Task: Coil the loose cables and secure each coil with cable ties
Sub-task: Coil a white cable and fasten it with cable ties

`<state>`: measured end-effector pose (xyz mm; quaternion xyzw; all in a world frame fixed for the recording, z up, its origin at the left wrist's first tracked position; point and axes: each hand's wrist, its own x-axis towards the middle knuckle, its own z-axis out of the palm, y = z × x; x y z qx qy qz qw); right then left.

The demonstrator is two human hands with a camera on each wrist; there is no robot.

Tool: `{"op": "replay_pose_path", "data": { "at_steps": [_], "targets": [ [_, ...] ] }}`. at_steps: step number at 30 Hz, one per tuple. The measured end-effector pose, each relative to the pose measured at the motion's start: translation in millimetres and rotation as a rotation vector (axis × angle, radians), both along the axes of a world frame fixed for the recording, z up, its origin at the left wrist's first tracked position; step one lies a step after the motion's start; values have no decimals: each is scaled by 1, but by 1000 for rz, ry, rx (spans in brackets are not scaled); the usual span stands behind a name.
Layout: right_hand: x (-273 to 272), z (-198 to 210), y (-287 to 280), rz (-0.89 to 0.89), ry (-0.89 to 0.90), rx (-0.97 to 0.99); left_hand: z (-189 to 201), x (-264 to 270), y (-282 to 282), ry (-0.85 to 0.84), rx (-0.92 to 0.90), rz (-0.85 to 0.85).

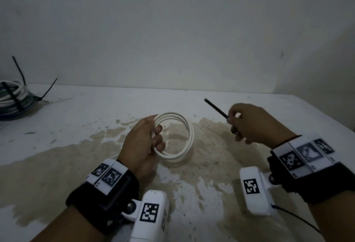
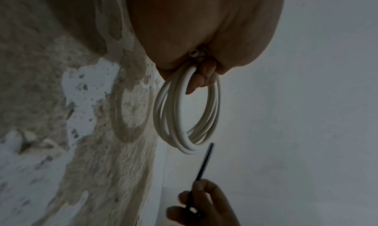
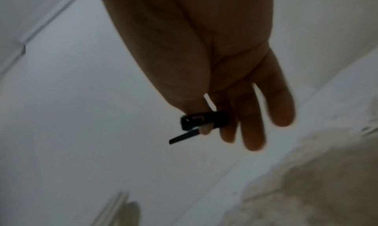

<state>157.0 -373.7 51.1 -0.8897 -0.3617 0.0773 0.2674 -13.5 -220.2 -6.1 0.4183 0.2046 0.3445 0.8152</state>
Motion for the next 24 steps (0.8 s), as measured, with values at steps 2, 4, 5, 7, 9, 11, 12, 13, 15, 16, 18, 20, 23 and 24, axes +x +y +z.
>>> {"op": "replay_pose_path", "data": {
  "at_steps": [2,4,5,7,9,11,12,13,15,16,18,20,23,24],
  "targets": [
    [-24,12,9,24,137,281,0,-1,4,-18,-41,7],
    [-44,16,20,66,255,471,0,-2,7,-29,-75,11],
    [-52,14,26,88,356,552,0,-3,9,-29,-92,16],
    [-65,8,36,129,609,655,-1,-4,13,-17,-115,30],
    [-75,-2,42,174,823,656,0,-5,17,8,-103,46],
    [-80,-13,43,217,878,591,0,-6,19,37,-58,76],
    [-81,-16,42,228,850,545,1,-6,20,50,-28,97],
    [-82,-19,40,235,814,498,1,-5,20,63,3,120],
    [-83,-22,36,238,774,424,2,-6,21,94,69,166],
    [-83,-22,34,233,772,394,1,-6,22,109,104,190],
    [-84,-24,31,217,777,353,0,-6,22,145,172,235],
    [-85,-27,31,196,777,344,1,-6,20,170,229,251],
    [-87,-34,34,164,770,369,2,-6,11,185,288,207],
    [-87,-35,36,163,778,390,3,-5,7,200,310,180]
  ]
}}
